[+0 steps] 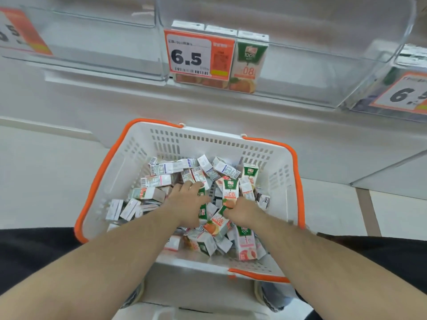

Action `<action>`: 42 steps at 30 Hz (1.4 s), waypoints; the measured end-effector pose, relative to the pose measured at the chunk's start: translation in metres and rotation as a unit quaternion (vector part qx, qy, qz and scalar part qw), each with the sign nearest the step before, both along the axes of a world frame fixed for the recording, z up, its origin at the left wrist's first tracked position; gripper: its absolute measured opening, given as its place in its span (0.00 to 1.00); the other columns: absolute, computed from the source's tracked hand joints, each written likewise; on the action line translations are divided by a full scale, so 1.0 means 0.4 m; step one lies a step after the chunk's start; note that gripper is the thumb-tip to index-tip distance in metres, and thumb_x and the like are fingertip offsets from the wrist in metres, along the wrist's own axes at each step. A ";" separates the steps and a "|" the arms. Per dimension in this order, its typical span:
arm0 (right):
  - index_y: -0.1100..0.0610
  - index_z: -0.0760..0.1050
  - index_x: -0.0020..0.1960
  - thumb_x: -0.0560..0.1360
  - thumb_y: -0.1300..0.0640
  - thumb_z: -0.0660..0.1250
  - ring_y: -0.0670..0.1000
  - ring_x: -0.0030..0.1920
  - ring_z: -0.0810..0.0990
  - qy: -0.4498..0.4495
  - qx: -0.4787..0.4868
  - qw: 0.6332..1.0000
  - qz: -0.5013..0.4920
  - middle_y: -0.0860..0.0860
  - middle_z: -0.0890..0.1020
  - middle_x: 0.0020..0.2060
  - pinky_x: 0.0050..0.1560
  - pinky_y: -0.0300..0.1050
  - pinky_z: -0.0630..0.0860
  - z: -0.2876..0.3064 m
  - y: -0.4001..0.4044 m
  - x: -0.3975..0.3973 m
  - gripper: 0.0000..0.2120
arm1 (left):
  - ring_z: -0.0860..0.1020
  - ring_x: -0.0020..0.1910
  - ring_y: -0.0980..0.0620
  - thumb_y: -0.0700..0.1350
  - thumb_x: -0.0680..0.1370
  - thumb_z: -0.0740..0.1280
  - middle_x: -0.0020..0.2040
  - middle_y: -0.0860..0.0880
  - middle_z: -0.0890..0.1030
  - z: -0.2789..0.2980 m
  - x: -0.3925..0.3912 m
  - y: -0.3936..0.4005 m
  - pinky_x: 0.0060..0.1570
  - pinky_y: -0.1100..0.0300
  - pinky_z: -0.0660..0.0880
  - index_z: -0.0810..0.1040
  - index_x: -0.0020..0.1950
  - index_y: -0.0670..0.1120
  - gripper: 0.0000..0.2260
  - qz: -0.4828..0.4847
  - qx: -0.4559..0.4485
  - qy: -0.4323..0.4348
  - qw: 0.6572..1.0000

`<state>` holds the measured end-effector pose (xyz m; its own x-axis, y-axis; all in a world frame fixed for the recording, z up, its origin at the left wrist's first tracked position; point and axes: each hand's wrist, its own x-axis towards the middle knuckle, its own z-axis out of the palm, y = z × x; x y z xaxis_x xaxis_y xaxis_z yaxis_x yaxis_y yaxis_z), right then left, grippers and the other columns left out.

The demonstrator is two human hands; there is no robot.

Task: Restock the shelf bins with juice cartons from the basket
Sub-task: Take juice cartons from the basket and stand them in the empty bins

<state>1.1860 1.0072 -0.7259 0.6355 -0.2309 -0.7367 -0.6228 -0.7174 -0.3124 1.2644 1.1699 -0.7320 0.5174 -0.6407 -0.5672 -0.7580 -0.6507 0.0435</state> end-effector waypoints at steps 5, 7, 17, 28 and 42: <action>0.58 0.68 0.72 0.75 0.56 0.71 0.50 0.51 0.76 -0.012 0.078 0.991 -0.108 0.52 0.76 0.66 0.39 0.38 0.71 -0.036 -0.004 -0.004 0.27 | 0.48 0.77 0.37 0.52 0.73 0.70 0.79 0.42 0.46 -0.043 -0.018 -0.001 0.73 0.36 0.51 0.58 0.75 0.60 0.34 -0.074 0.059 -0.069 0.993; 0.58 0.73 0.65 0.72 0.58 0.74 0.50 0.54 0.77 -0.017 0.101 0.981 -0.163 0.51 0.78 0.63 0.50 0.42 0.74 -0.035 -0.012 0.002 0.23 | 0.49 0.76 0.36 0.50 0.73 0.71 0.79 0.41 0.47 -0.046 -0.022 -0.003 0.72 0.37 0.53 0.61 0.74 0.58 0.32 -0.086 0.043 -0.099 0.990; 0.65 0.77 0.55 0.73 0.68 0.71 0.54 0.49 0.85 -0.037 0.225 0.936 -0.268 0.57 0.86 0.45 0.53 0.51 0.82 0.046 -0.079 0.031 0.11 | 0.72 0.63 0.47 0.42 0.70 0.71 0.63 0.49 0.72 -0.034 -0.034 0.009 0.62 0.55 0.67 0.66 0.68 0.48 0.28 -0.027 -0.121 -0.043 0.991; 0.59 0.78 0.49 0.70 0.78 0.60 0.54 0.42 0.80 -0.158 0.323 0.918 -0.166 0.56 0.82 0.41 0.38 0.43 0.76 0.322 -0.113 0.102 0.19 | 0.82 0.29 0.49 0.37 0.66 0.79 0.43 0.46 0.82 0.292 0.075 -0.037 0.27 0.61 0.76 0.74 0.55 0.46 0.22 0.373 -0.440 0.233 0.783; 0.56 0.76 0.51 0.55 0.71 0.66 0.47 0.38 0.80 -0.431 0.331 0.837 -0.062 0.49 0.83 0.38 0.39 0.41 0.77 0.647 -0.159 0.175 0.26 | 0.75 0.26 0.54 0.29 0.69 0.70 0.33 0.49 0.79 0.612 0.156 -0.078 0.25 0.65 0.70 0.82 0.41 0.46 0.12 0.427 -0.524 0.262 0.689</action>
